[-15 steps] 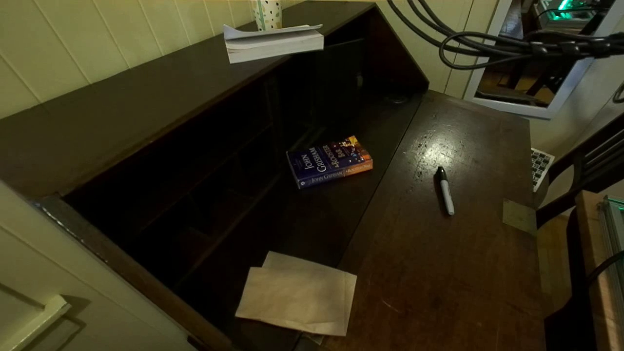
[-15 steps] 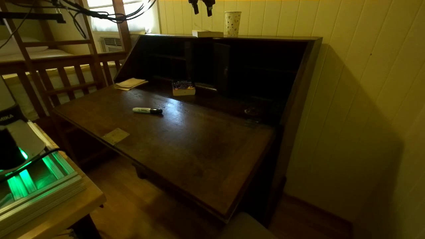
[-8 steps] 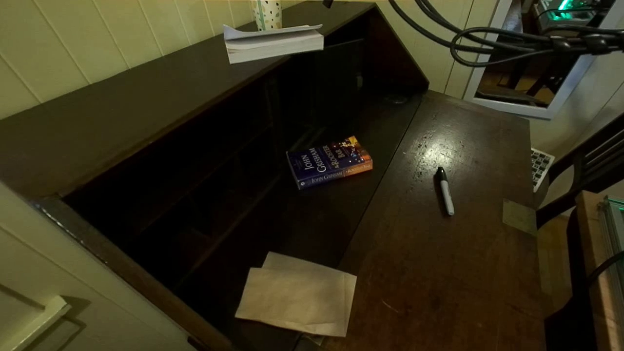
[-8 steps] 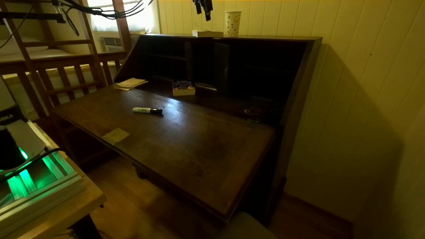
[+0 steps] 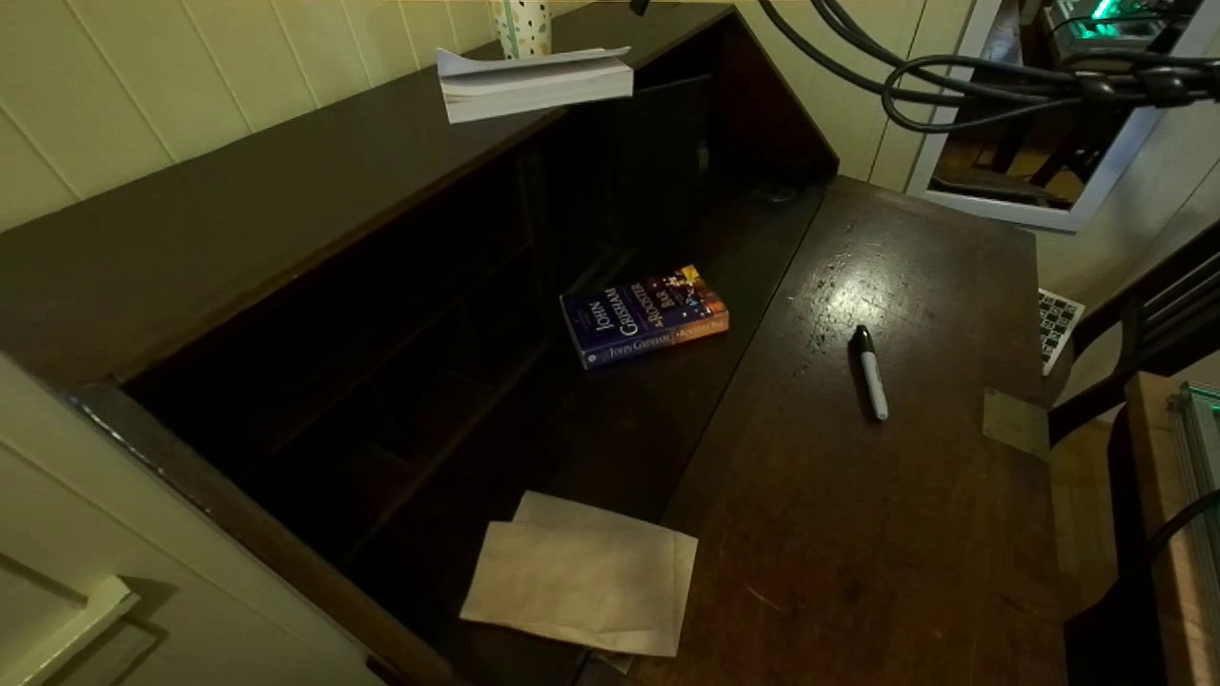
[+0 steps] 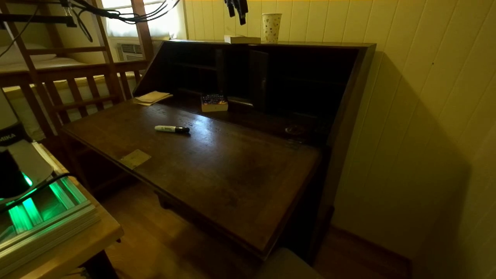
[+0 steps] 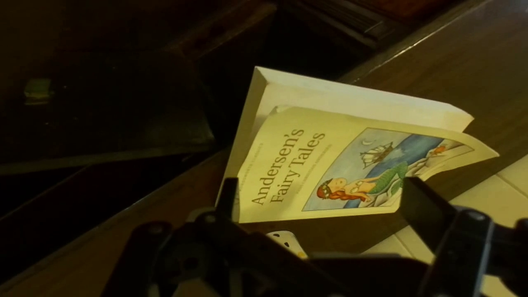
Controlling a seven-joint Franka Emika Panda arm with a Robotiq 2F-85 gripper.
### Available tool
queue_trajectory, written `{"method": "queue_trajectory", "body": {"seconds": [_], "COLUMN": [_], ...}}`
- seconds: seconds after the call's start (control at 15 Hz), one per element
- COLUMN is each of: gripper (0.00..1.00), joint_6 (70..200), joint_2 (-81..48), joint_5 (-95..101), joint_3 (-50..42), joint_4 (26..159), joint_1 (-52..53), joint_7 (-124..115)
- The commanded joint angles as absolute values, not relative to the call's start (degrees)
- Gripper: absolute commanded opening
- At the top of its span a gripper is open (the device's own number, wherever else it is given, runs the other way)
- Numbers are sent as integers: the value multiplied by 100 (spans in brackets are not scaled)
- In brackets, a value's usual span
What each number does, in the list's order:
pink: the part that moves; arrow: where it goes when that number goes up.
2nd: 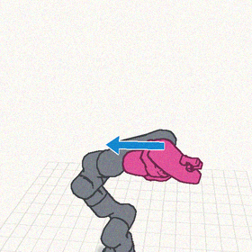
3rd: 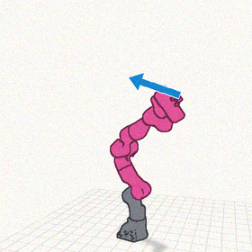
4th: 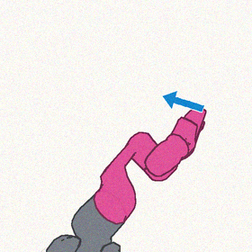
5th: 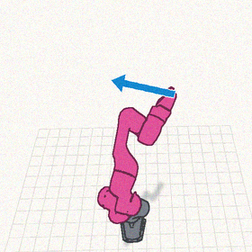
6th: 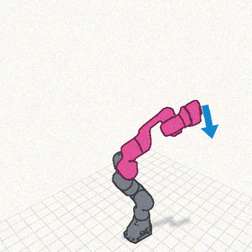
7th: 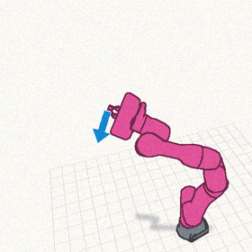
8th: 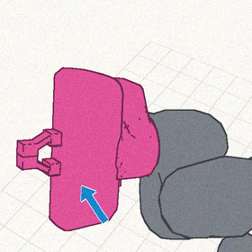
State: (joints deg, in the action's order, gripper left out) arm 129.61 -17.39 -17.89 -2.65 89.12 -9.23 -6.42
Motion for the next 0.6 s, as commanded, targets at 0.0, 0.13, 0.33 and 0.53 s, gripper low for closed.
{"method": "queue_trajectory", "body": {"seconds": [0.0, 0.13, 0.33, 0.53], "gripper": [100, 100, 100, 100], "joint_6": [12983, 13014, 13064, 13016], "joint_2": [-1605, -1516, -1393, -1380], "joint_5": [-2101, -2385, -2838, -3413], "joint_3": [-279, -279, -327, -330], "joint_4": [9144, 9302, 9521, 9660], "joint_1": [-974, -1056, -1182, -1344], "joint_7": [-682, -721, -766, -616]}}
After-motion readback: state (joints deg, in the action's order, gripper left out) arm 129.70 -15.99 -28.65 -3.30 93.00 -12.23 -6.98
